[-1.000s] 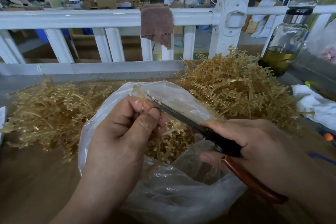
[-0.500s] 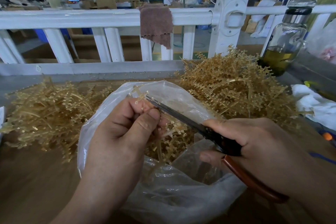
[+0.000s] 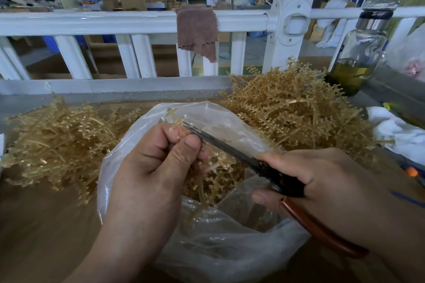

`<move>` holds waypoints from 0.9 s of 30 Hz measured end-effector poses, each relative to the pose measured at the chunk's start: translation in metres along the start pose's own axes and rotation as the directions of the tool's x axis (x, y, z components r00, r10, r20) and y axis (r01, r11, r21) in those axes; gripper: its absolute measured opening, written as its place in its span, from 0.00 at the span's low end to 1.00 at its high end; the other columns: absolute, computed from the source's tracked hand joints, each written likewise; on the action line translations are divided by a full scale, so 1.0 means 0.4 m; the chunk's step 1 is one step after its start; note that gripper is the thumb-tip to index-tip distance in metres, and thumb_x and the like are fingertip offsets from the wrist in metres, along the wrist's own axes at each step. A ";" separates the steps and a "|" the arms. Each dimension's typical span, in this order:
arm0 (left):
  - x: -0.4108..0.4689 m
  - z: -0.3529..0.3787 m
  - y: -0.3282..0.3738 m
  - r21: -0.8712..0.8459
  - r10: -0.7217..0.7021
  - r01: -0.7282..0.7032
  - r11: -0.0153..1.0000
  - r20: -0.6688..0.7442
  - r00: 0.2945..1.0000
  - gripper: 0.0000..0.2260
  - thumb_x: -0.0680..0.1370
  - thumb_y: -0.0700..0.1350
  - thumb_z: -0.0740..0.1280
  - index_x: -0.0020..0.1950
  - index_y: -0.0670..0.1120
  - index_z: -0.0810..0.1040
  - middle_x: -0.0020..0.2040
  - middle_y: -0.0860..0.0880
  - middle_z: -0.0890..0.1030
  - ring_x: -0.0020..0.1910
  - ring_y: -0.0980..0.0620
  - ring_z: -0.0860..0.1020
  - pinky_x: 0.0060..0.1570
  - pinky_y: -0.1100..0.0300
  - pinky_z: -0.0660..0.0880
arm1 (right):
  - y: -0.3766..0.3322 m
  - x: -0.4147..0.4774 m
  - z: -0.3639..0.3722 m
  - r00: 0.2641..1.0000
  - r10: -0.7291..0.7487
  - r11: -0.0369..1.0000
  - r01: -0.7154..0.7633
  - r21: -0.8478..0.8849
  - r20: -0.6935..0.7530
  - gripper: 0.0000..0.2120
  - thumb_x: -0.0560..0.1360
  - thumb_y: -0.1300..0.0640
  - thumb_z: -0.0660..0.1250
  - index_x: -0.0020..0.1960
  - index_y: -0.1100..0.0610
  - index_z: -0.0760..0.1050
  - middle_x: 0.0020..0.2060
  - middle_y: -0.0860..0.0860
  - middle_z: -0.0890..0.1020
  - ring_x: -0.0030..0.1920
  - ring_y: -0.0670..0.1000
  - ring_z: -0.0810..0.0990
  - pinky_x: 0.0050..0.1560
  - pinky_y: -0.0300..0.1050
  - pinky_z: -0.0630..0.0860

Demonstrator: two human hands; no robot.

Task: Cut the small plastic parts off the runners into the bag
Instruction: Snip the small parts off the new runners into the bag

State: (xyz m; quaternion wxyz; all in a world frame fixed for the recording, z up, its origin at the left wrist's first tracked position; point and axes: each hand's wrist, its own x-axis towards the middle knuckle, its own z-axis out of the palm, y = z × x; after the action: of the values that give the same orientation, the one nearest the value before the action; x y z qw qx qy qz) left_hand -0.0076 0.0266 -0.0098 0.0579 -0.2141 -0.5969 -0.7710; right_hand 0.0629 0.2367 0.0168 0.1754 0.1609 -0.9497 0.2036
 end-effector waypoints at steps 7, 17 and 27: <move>-0.002 -0.001 0.001 0.003 -0.015 0.016 1.000 -0.018 1.000 0.07 0.76 0.46 0.68 0.37 0.52 0.79 0.37 0.49 0.83 0.36 0.55 0.81 0.38 0.65 0.78 | -0.006 0.001 0.001 1.000 0.007 1.000 -0.006 -0.024 0.020 0.20 0.74 0.33 0.61 0.48 0.48 0.80 0.32 0.41 0.77 0.33 0.42 0.77 0.32 0.38 0.72; -0.003 -0.007 0.004 0.053 -0.022 0.022 0.998 -0.010 1.000 0.12 0.77 0.52 0.66 0.43 0.45 0.82 0.38 0.47 0.82 0.38 0.53 0.80 0.41 0.61 0.80 | -0.011 0.002 0.010 0.999 0.027 1.000 -0.027 0.000 0.021 0.20 0.74 0.32 0.61 0.48 0.47 0.79 0.32 0.41 0.75 0.34 0.43 0.76 0.30 0.40 0.71; -0.006 -0.002 0.005 0.100 0.048 -0.046 0.994 -0.012 0.999 0.09 0.79 0.49 0.65 0.40 0.53 0.82 0.38 0.50 0.83 0.37 0.55 0.81 0.40 0.64 0.79 | -0.015 0.002 0.006 0.998 0.047 0.999 -0.048 0.011 0.045 0.21 0.73 0.31 0.60 0.50 0.47 0.79 0.33 0.42 0.77 0.36 0.44 0.78 0.34 0.40 0.72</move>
State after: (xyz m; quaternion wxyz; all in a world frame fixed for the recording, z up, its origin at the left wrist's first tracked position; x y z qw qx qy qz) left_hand -0.0051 0.0249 -0.0090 0.0908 -0.2194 -0.6290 -0.7402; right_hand 0.0640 0.2302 0.0169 0.1483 0.1437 -0.9557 0.2096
